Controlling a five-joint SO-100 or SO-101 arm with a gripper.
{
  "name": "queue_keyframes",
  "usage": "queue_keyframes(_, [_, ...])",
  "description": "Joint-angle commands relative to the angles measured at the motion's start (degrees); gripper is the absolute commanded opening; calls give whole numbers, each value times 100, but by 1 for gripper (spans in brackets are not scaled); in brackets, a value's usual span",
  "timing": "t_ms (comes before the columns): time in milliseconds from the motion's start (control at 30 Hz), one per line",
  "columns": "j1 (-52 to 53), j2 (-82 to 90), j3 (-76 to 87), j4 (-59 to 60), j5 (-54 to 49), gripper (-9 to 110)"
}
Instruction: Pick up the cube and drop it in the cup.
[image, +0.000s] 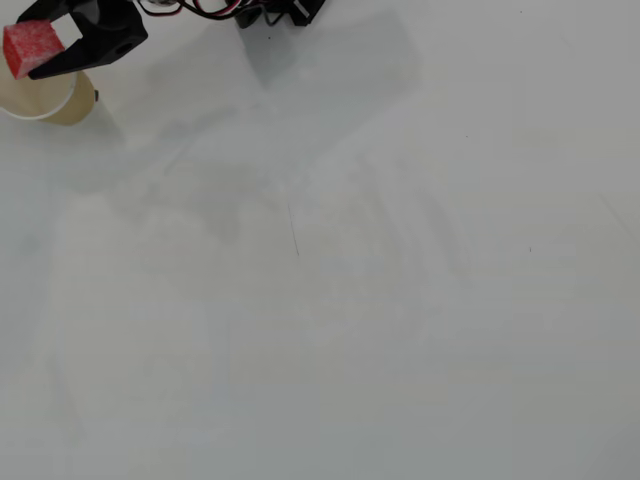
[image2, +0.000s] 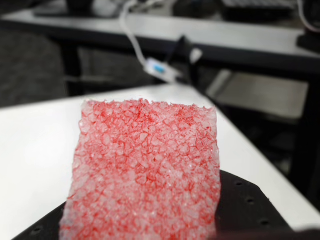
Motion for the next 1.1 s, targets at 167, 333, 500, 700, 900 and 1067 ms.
queue_keyframes(167, [167,220,-79,-220,-79,0])
queue_keyframes(333, [237,220,70,-229,-79,0])
queue_keyframes(500, [299,264,299,-229,-88,0])
queue_keyframes(700, [369,369,571,-167,-114,0])
queue_keyframes(900, [431,457,747,-70,-132,0])
queue_keyframes(1067, [457,501,800,-35,-141,0])
